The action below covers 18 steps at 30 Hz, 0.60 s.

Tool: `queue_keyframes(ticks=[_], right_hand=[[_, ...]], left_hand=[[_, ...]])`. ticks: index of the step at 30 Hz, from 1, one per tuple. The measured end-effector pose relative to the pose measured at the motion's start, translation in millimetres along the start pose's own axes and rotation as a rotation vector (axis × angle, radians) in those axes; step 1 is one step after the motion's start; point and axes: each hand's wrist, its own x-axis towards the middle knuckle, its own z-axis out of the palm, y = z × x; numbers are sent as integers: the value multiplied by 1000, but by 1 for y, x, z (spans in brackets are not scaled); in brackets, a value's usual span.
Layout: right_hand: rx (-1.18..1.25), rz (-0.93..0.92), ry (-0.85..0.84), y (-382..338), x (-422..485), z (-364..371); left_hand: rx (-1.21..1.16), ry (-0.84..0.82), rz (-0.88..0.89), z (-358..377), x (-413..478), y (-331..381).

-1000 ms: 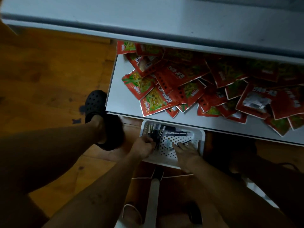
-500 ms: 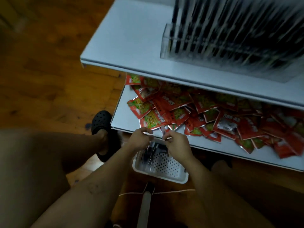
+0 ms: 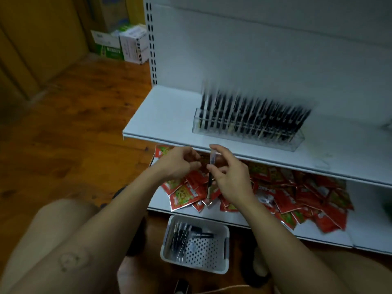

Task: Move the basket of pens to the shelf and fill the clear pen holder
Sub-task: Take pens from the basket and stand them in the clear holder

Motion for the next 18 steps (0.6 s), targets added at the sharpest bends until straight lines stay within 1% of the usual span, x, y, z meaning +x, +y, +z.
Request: queue_keyframes(ticks=[3, 6, 10, 14, 18], right_hand=[[-10, -84, 74, -21, 14, -11], [8, -161, 146, -38, 35, -24], [77, -274, 327, -58, 65, -42], [210, -284, 437, -62, 89, -48], [209, -332, 466, -63, 109, -47]], left_hand=[[50, 69, 27, -20, 2, 15], [71, 103, 56, -31, 9, 26], [40, 206, 80, -39, 28, 29], [111, 183, 13, -45, 54, 26], [74, 201, -40, -57, 81, 28]])
